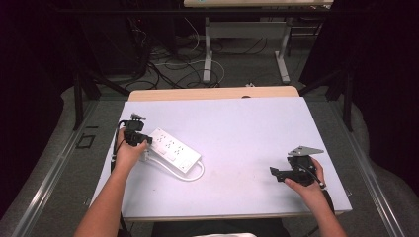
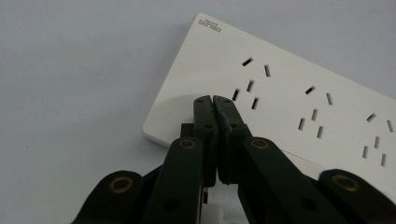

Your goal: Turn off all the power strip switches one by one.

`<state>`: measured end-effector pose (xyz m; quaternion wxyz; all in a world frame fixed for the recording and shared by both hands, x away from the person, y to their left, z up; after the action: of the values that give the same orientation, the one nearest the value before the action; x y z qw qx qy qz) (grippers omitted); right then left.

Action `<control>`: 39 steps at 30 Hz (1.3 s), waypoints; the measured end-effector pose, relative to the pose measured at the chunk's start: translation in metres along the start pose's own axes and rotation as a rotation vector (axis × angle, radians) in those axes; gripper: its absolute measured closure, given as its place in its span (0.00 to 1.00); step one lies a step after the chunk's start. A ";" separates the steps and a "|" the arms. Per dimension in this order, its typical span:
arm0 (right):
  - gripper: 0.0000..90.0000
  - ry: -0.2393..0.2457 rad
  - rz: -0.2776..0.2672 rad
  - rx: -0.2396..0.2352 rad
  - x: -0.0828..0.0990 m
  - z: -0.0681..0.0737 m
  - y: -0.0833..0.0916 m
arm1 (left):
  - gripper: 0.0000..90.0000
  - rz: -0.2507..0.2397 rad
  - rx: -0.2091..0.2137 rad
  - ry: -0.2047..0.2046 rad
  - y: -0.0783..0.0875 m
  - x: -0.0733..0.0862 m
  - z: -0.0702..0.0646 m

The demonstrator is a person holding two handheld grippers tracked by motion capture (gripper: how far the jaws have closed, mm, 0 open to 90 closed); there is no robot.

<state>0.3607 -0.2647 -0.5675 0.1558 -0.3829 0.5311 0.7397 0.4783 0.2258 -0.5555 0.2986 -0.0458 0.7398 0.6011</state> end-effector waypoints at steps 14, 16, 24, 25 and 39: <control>0.21 0.002 0.000 -0.001 0.000 0.000 0.000 | 1.00 -0.009 -0.021 -0.001 -0.003 0.001 0.000; 0.21 -0.001 0.001 0.000 0.000 0.000 0.000 | 1.00 -0.009 -0.018 0.002 -0.003 0.002 0.000; 0.21 0.002 -0.001 -0.006 -0.001 0.001 -0.002 | 1.00 0.001 -0.031 0.003 -0.002 0.001 -0.001; 0.21 0.002 -0.001 -0.006 -0.001 0.001 -0.002 | 1.00 0.006 -0.029 -0.005 -0.002 0.001 -0.001; 0.21 0.004 -0.001 -0.002 -0.001 0.000 -0.001 | 0.93 -0.042 -0.014 0.008 0.006 0.001 -0.002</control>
<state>0.3621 -0.2643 -0.5669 0.1548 -0.3851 0.5305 0.7392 0.4744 0.2259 -0.5503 0.3078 -0.0658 0.7357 0.5997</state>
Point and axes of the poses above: each handheld gripper's, and its own axes: y roughly backward along the jaws, x roughly out of its underside, z roughly to its left, the point moved 5 cm from there along -y, roughly forward along the jaws, and after that the axes turned 7 degrees about -y, right-handed, at the moved point
